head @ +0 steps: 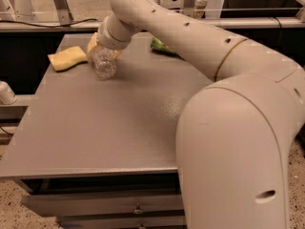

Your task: Move water bottle near sponge

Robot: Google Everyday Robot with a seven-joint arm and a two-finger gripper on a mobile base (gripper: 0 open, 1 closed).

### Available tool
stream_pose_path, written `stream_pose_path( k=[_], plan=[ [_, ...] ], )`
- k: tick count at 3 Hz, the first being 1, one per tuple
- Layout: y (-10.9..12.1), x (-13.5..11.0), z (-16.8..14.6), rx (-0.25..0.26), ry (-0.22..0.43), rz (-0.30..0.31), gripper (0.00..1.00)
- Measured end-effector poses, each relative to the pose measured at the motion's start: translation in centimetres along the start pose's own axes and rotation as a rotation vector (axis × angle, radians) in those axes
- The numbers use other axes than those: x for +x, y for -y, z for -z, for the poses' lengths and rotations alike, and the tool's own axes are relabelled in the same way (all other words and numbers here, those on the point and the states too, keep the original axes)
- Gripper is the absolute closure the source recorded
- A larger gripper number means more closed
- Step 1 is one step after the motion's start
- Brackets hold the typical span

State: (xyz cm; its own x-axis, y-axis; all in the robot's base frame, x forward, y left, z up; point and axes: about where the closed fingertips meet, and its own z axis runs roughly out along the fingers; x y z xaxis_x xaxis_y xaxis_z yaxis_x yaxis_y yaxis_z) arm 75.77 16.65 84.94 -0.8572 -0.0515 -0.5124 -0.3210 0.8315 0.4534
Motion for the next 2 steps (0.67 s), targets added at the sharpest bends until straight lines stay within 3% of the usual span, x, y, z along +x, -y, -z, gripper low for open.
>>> stream_pose_path(
  k=[1,2],
  plan=[
    [-0.04,-0.02,0.04,-0.006,-0.002,-0.002,0.0],
    [-0.19,-0.2,0.29,-0.006,-0.002,-0.002,0.0]
  ],
)
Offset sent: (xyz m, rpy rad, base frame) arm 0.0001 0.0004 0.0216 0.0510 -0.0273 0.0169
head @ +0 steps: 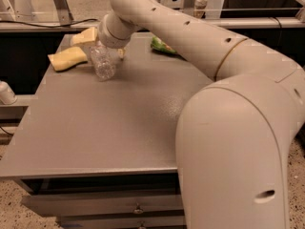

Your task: Move water bottle near sponge

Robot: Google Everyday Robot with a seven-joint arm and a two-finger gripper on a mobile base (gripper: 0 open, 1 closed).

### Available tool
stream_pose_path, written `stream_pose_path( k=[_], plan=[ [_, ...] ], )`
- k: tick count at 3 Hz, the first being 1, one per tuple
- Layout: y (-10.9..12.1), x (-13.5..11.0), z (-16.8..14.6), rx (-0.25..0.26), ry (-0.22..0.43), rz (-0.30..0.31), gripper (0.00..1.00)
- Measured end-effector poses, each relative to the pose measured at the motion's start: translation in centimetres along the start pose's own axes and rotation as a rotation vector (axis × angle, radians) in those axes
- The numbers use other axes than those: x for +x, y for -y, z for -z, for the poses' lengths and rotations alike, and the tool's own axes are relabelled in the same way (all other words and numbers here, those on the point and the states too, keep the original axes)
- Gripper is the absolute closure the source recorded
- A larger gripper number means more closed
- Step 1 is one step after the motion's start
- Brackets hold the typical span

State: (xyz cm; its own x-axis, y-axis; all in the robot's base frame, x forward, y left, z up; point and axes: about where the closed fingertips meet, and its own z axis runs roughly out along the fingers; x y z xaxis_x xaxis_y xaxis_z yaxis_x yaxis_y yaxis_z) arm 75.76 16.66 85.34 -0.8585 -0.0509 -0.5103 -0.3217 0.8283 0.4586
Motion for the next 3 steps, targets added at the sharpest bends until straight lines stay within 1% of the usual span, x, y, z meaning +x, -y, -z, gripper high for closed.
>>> stream_pose_path(
  k=[1,3],
  plan=[
    [-0.1,-0.1,0.2,0.0,0.0,0.0,0.0],
    [-0.5,-0.6,1.4,-0.034,0.035,0.009,0.0]
  ],
)
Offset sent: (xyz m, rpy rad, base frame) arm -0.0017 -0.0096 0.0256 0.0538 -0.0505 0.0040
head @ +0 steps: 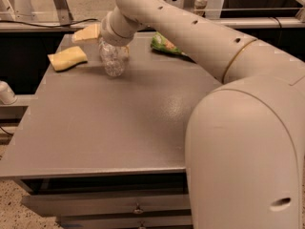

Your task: Move water bottle near sponge

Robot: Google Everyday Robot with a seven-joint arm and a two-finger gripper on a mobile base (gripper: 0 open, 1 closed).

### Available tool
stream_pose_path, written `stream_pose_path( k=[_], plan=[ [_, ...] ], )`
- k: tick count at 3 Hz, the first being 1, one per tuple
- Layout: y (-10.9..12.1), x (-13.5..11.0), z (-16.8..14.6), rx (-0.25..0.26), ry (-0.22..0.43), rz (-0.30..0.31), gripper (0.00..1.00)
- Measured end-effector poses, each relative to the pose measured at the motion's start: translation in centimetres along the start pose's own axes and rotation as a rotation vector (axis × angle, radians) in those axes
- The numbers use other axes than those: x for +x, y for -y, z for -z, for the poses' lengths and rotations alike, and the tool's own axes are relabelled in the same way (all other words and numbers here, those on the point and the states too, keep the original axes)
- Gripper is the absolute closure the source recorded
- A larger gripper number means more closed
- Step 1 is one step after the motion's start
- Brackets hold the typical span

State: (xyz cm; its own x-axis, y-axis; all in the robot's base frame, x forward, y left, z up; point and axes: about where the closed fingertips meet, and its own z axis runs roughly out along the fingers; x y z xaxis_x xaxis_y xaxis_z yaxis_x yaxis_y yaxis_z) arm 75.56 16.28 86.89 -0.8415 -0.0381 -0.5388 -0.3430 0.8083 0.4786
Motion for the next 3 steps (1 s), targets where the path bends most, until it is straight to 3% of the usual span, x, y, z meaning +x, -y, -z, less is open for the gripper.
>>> stream_pose_path(
  k=[3],
  plan=[
    [-4.2,-1.1,1.7,-0.144,0.06,0.038,0.0]
  ],
)
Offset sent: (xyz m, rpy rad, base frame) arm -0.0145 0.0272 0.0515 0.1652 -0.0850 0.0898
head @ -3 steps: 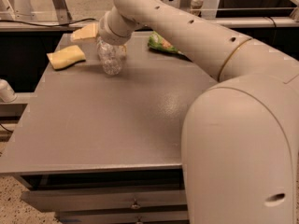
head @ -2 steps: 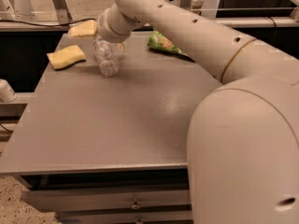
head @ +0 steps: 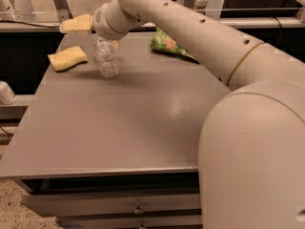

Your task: Move water bottle near sponge

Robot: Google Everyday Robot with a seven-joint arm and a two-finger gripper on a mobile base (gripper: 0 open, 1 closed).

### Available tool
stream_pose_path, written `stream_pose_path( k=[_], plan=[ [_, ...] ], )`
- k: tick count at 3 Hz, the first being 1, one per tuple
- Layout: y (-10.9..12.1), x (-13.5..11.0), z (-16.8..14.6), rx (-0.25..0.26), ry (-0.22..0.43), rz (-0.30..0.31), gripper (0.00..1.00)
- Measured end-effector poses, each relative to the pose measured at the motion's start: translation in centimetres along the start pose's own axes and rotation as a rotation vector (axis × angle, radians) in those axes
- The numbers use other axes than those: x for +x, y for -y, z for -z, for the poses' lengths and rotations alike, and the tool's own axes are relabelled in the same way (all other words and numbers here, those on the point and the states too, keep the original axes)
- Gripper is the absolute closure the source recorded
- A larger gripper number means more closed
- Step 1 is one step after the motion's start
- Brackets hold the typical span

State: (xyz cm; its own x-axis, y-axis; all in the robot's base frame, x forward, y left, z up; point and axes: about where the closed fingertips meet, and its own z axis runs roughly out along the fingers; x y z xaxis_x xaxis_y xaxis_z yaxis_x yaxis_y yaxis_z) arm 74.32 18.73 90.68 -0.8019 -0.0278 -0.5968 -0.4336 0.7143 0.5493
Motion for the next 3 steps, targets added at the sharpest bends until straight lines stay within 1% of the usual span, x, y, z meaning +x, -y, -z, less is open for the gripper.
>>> stream_pose_path(
  k=[1,2,3],
  plan=[
    [-1.2,0.0,0.1,-0.036,0.009,0.008,0.0],
    [0.5,1.5,0.9,-0.02,0.005,-0.025,0.0],
    [0.9,1.9,1.2,-0.015,0.007,-0.031,0.0]
  ],
)
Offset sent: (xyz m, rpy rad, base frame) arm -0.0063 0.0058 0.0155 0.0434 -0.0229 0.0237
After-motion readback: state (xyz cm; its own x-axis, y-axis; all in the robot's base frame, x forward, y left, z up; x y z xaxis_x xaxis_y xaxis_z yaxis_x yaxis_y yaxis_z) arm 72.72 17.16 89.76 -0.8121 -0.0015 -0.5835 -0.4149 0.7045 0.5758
